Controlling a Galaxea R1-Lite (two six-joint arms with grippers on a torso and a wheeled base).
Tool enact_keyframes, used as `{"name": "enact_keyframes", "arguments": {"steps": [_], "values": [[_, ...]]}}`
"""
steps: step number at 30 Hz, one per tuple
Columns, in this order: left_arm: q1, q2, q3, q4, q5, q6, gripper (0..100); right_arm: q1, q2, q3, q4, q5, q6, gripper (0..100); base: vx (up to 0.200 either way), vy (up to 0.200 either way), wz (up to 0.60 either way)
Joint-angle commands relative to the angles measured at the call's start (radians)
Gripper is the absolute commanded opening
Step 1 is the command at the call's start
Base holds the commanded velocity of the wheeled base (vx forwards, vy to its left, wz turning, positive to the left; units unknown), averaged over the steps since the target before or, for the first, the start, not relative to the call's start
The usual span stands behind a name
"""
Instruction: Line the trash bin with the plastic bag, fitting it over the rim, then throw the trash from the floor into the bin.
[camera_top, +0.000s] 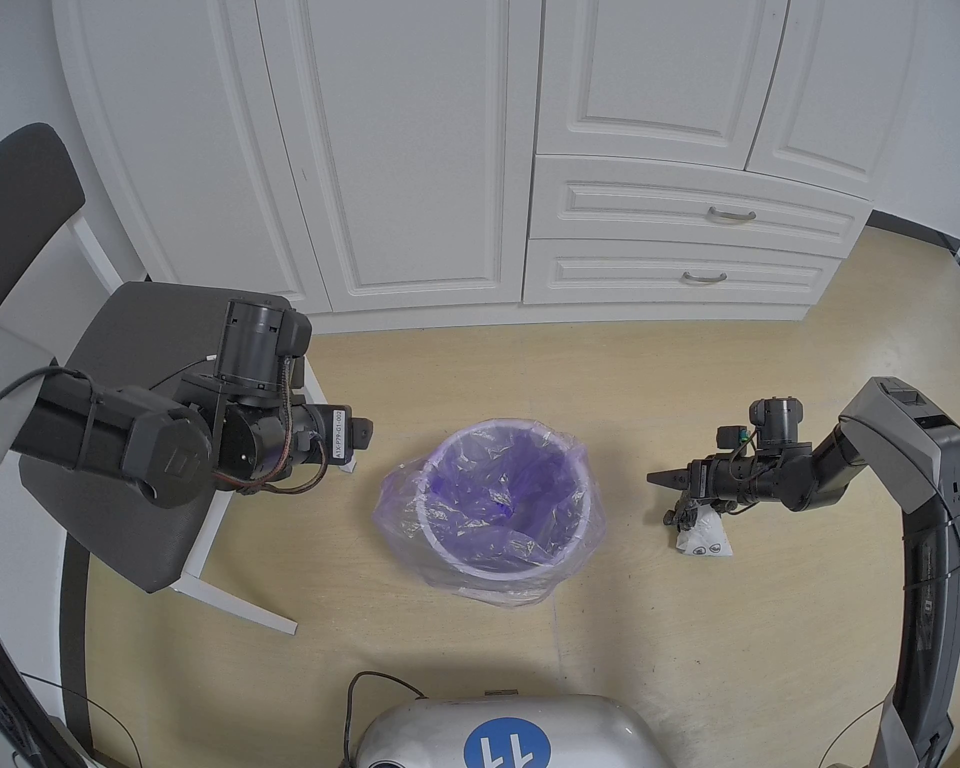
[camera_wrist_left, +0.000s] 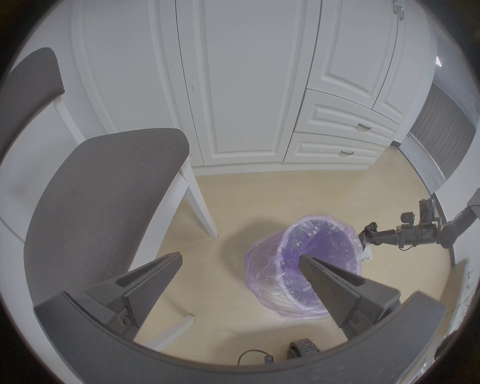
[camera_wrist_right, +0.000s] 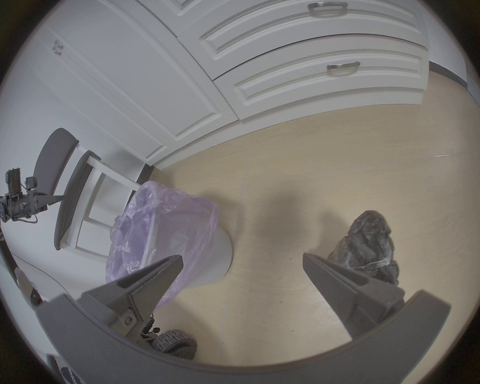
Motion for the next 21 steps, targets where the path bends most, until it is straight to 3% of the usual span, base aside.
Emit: {"name": "enact_keyframes", "arguments": {"steps": [1,11,15,21], "values": [[-0.001,0.054,0.043,-0.063,-0.001,0.000,100,0.024,0.014,0.014,-0.004,0.001,-0.009,100,0.000,0.000,0.00],[-0.019,0.085,0.048,-0.076,-0.003,-0.003,100,0.109,0.106,-0.040,-0.010,-0.004,0.013,100,0.000,0.000,0.00],[-0.032,0.082,0.048,-0.076,-0.003,-0.005,100,0.151,0.166,-0.130,-0.005,-0.012,0.088,100,0.000,0.000,0.00],[-0.045,0.080,0.046,-0.076,0.008,-0.006,100,0.188,0.281,-0.273,0.029,-0.105,0.111,100,0.000,0.000,0.00]]}}
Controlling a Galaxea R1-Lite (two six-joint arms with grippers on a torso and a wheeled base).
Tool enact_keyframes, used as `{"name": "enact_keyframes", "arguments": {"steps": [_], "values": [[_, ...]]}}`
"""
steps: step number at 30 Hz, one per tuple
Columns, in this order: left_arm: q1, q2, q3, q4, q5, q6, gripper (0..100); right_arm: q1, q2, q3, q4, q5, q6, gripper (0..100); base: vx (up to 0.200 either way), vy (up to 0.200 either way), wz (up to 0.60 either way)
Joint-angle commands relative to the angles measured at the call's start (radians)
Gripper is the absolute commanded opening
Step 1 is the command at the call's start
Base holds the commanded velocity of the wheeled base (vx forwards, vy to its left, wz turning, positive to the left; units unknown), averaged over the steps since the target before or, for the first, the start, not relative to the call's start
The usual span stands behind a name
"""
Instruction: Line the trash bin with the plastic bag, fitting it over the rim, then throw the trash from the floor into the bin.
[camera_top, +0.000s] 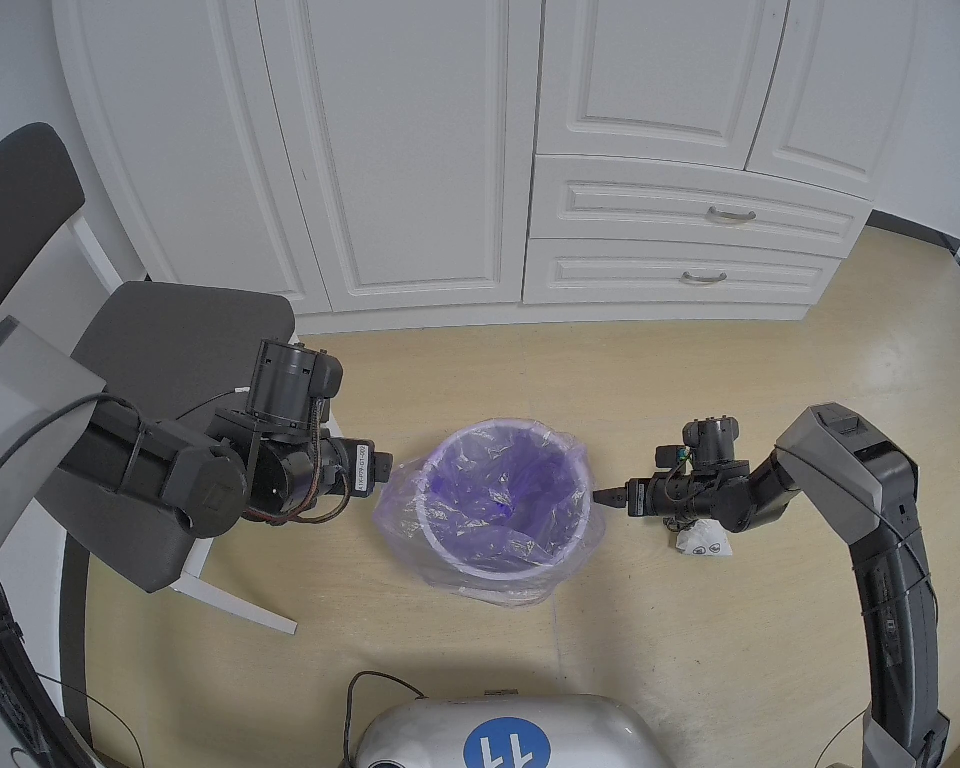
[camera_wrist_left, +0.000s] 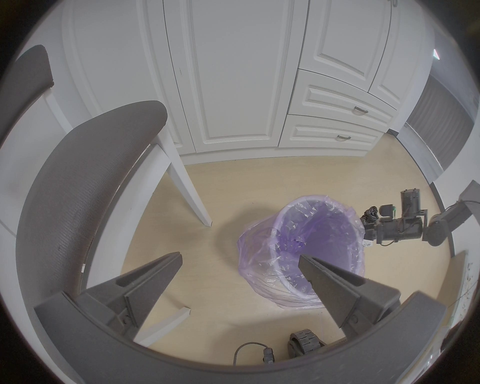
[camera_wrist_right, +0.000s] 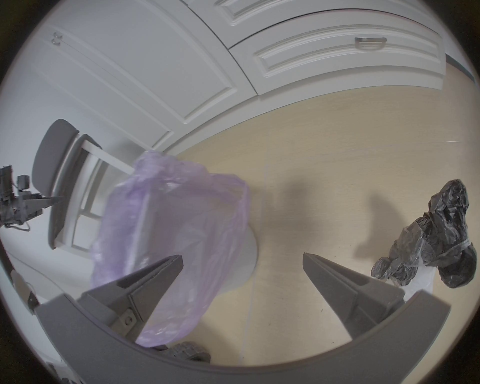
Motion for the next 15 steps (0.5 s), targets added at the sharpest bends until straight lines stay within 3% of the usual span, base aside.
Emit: {"name": "enact_keyframes", "arguments": {"steps": [1,6,11,15], "values": [[-0.014,0.003,-0.003,-0.001,0.007,-0.001,100,0.038,0.114,-0.103,0.034,-0.048,0.016,100,0.000,0.000,0.00],[-0.040,-0.003,-0.001,-0.017,0.016,0.003,100,0.040,0.153,-0.279,0.330,-0.060,0.016,100,0.000,0.000,0.00],[-0.043,-0.009,-0.012,-0.042,0.026,0.005,100,0.041,0.255,-0.473,0.407,-0.112,0.015,100,0.000,0.000,0.00],[-0.042,-0.014,-0.009,-0.042,0.026,0.006,100,0.047,0.294,-0.503,0.487,-0.114,0.006,100,0.000,0.000,0.00]]}}
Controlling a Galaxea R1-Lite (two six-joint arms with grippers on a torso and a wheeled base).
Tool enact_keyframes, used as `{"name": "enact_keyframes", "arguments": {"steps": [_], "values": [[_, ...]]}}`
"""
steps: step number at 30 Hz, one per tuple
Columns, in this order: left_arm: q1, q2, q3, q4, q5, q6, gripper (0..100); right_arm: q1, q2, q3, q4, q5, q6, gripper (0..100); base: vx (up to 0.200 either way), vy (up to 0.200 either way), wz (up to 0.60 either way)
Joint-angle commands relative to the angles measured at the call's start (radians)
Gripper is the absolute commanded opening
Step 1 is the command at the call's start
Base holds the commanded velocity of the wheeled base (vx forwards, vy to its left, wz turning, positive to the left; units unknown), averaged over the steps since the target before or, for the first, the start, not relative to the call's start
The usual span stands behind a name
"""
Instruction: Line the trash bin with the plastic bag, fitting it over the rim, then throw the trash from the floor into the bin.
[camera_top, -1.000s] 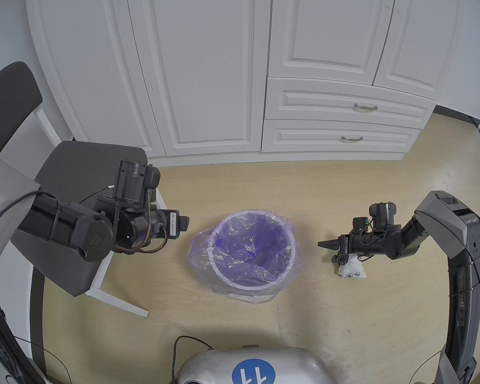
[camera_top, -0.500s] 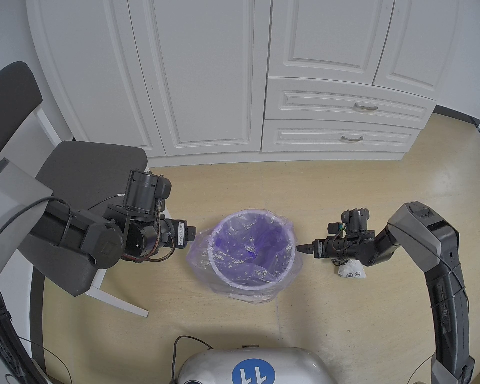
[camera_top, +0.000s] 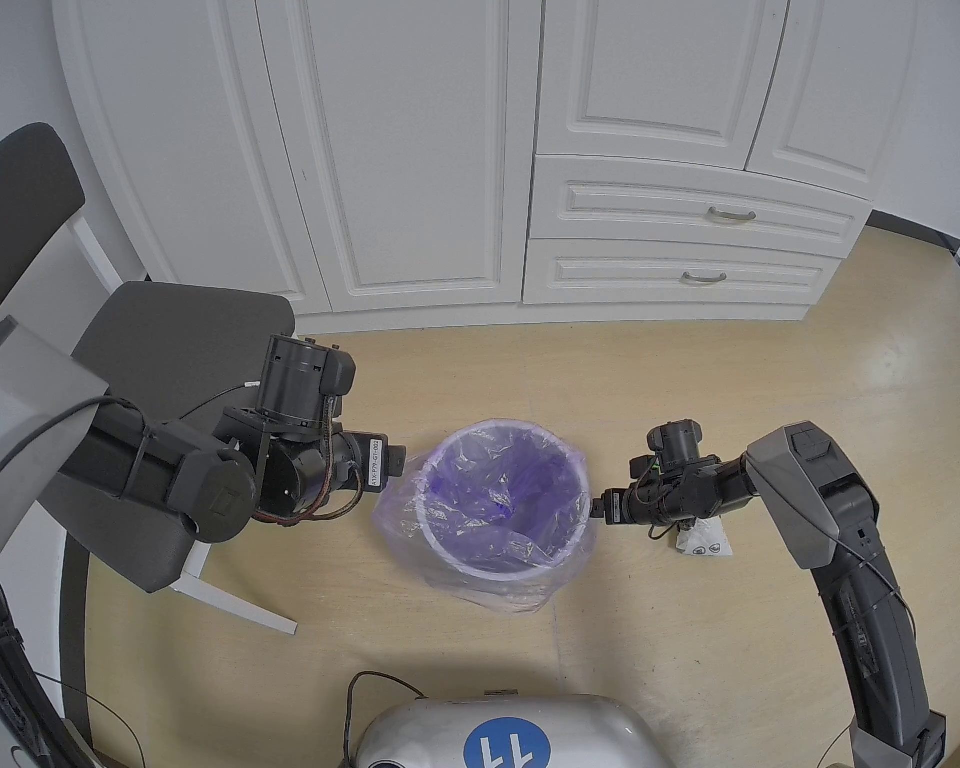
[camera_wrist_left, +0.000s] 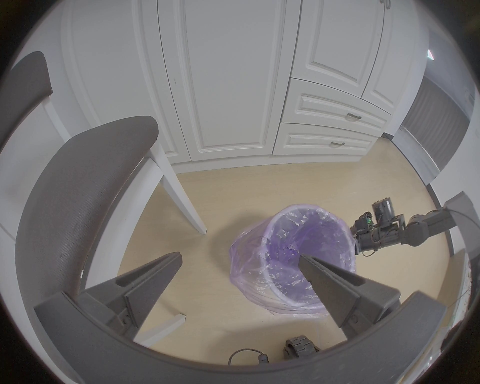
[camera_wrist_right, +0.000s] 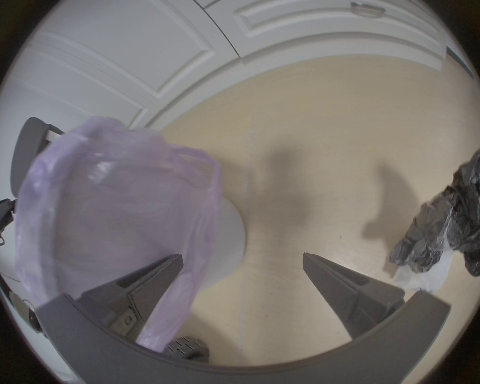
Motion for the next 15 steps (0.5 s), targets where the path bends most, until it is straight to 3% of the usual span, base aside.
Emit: {"name": "enact_keyframes", "arguments": {"steps": [1,15], "values": [[-0.007,-0.014,0.001,-0.011,0.005,0.001,100,0.010,0.117,-0.106,0.082,-0.021,-0.012,100,0.000,0.000,0.00],[-0.007,-0.021,0.008,-0.012,0.008,0.001,100,0.010,0.121,-0.106,0.095,-0.024,-0.010,100,0.000,0.000,0.00]]}}
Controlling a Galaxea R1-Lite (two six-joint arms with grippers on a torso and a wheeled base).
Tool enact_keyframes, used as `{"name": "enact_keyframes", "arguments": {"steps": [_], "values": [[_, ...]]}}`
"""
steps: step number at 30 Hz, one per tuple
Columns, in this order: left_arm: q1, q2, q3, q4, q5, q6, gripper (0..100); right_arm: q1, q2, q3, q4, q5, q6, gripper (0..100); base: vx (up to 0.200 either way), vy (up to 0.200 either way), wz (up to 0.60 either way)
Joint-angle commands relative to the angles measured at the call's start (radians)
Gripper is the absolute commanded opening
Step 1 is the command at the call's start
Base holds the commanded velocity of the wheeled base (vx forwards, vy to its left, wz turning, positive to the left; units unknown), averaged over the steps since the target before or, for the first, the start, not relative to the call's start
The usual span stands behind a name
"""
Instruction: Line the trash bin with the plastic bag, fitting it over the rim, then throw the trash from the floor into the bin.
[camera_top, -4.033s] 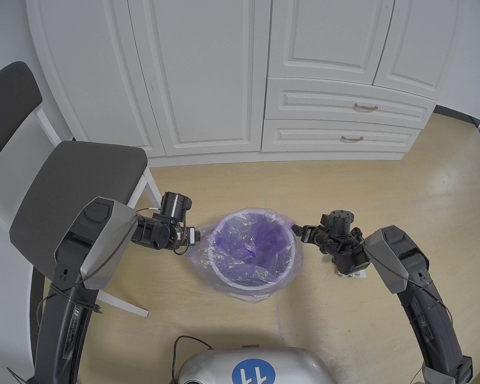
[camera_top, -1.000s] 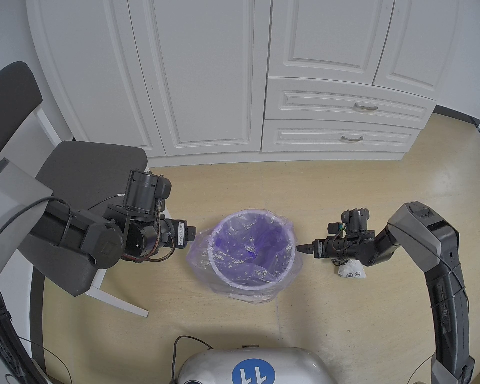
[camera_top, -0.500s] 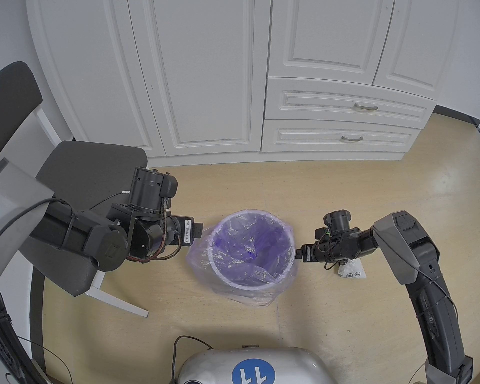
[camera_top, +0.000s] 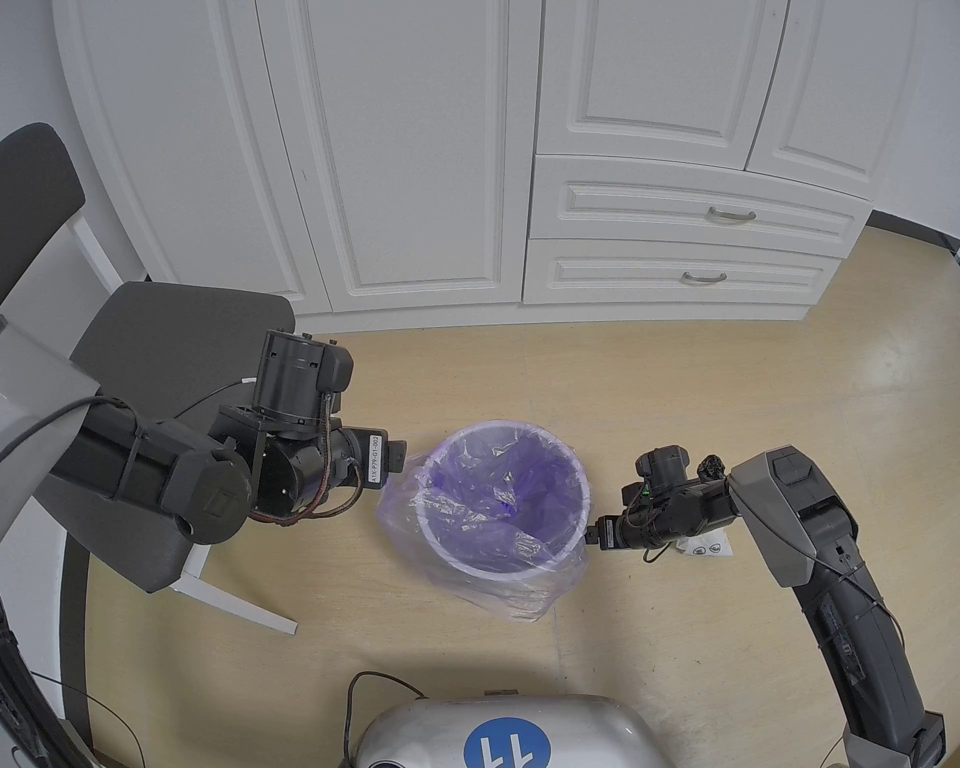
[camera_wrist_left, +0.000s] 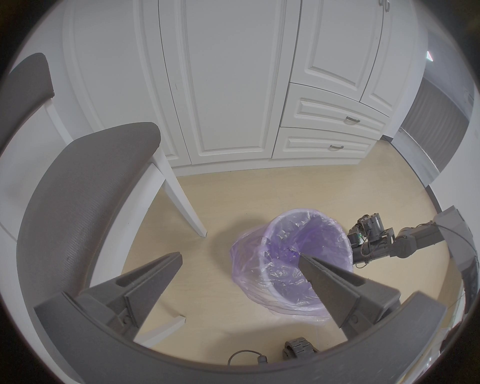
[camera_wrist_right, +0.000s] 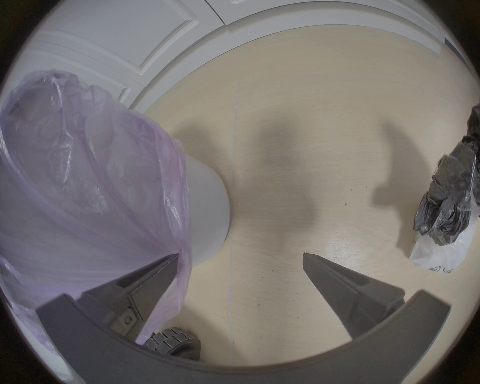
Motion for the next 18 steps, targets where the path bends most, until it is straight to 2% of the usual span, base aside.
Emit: {"name": "enact_keyframes", "arguments": {"steps": [1,5,8,9,12,13,18], "values": [[-0.002,-0.005,0.000,0.000,0.000,-0.001,100,0.001,0.009,-0.001,-0.001,-0.003,0.000,100,0.000,0.000,0.00],[-0.005,-0.019,0.003,0.001,0.000,-0.001,100,0.000,0.007,-0.001,-0.005,-0.008,0.005,100,0.000,0.000,0.00],[-0.009,-0.028,0.010,0.001,0.003,-0.001,100,-0.002,-0.001,-0.001,-0.004,-0.035,0.000,100,0.000,0.000,0.00],[-0.014,-0.036,0.019,0.001,0.019,-0.001,100,-0.010,-0.022,-0.001,-0.007,-0.055,0.003,100,0.000,0.000,0.00],[-0.025,-0.040,0.024,0.001,0.051,-0.003,100,-0.026,-0.096,0.048,-0.011,-0.057,0.020,100,0.000,0.000,0.00],[-0.026,-0.048,0.032,0.001,0.063,-0.001,100,-0.045,-0.137,0.134,-0.034,-0.044,0.029,100,0.000,0.000,0.00],[-0.046,-0.073,0.041,0.006,0.065,-0.003,100,-0.060,-0.188,0.278,-0.206,-0.032,0.080,100,0.000,0.000,0.00]]}}
